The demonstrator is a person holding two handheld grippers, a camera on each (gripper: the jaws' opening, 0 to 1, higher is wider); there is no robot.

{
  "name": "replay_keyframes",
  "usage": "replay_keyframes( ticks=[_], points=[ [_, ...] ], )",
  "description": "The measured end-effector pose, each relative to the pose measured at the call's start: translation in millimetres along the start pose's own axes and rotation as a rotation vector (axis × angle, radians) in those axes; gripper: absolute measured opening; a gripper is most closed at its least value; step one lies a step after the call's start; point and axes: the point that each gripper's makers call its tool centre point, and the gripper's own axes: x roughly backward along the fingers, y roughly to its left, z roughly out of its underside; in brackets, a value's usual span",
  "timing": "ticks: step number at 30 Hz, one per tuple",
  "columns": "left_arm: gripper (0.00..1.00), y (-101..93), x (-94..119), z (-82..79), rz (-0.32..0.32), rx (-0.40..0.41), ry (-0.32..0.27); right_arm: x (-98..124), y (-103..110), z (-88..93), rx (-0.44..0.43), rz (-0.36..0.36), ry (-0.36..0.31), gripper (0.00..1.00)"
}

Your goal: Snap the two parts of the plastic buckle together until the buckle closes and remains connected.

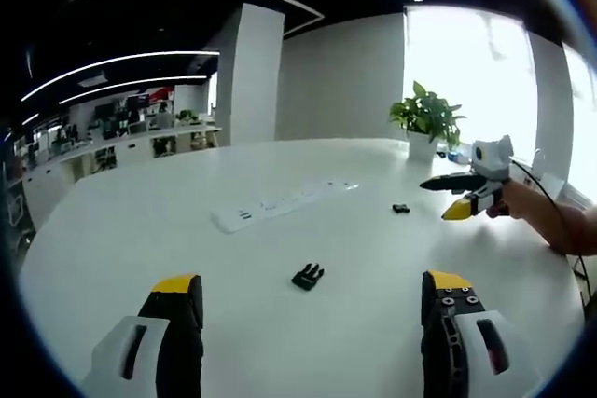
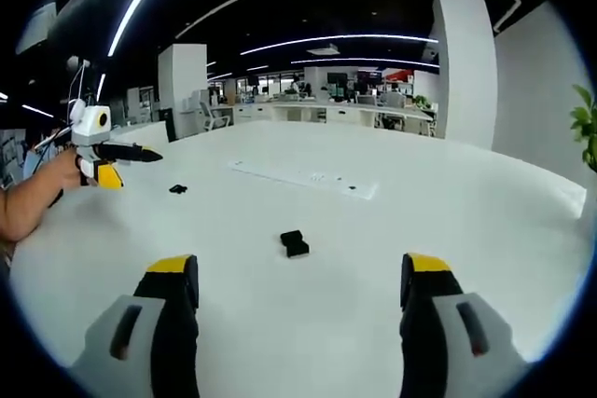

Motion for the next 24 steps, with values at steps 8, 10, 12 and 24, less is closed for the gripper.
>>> replay_keyframes(
  ticks=[8,10,12,24],
  points=[
    [0.99,1.6,-1.6,-0.6,0.002,-0.006,0.007,-2.3,-2.1,-2.2,-0.001,-0.003,0.000,0.90],
    [0.99,1.5,-1.6,-0.9,0.002,-0.007,0.007,-2.9,-1.6,-3.4,0.000,-0.005,0.000,0.90],
    [0.99,2.2,-1.8,-1.0,-0.002,-0.012,0.009,-3.5,-1.7,-3.6,0.002,-0.005,0.000,0.91],
    [0.99,2.5,-6.4,-6.1,0.011,-0.012,0.005,-6.5,-3.7,-5.9,0.014,-0.005,0.003,0.91]
  ],
)
